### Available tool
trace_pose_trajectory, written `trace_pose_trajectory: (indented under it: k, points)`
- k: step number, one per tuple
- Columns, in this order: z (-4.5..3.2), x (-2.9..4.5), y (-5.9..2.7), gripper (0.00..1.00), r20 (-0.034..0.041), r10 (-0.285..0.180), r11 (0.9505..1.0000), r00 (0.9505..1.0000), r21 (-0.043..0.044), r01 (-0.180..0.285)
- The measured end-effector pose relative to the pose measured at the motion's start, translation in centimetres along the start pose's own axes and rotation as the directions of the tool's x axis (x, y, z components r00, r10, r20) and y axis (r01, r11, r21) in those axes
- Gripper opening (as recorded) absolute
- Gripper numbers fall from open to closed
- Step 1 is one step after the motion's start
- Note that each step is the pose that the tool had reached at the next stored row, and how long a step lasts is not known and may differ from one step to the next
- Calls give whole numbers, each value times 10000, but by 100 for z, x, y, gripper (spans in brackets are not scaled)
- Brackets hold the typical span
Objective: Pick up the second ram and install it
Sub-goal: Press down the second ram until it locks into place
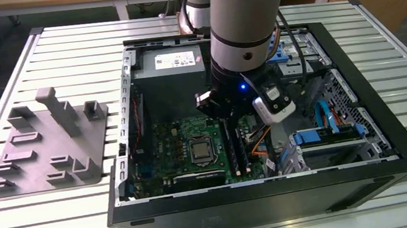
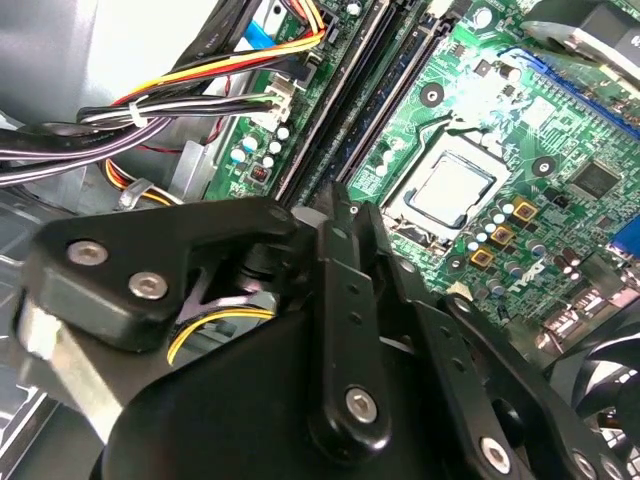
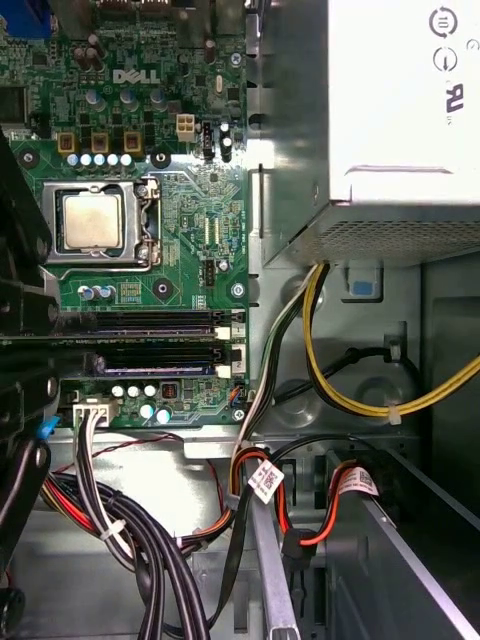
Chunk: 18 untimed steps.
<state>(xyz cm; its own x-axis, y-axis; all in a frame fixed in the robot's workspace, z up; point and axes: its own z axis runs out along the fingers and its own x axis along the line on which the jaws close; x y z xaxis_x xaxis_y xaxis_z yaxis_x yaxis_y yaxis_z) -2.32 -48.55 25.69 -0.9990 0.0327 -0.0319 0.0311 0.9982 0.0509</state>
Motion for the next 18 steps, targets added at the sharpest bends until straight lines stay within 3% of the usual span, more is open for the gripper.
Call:
trace_pose_trajectory:
  k: [3, 11, 18]
  points:
    - [-1, 0, 0, 11, 0, 0, 10000, 10000, -1, 0]
    - [-4, 0, 6, 10, -2, 0, 10000, 10000, -24, 0]
    - [18, -6, 83, 10, -3, 2, 10000, 10000, -85, -2]
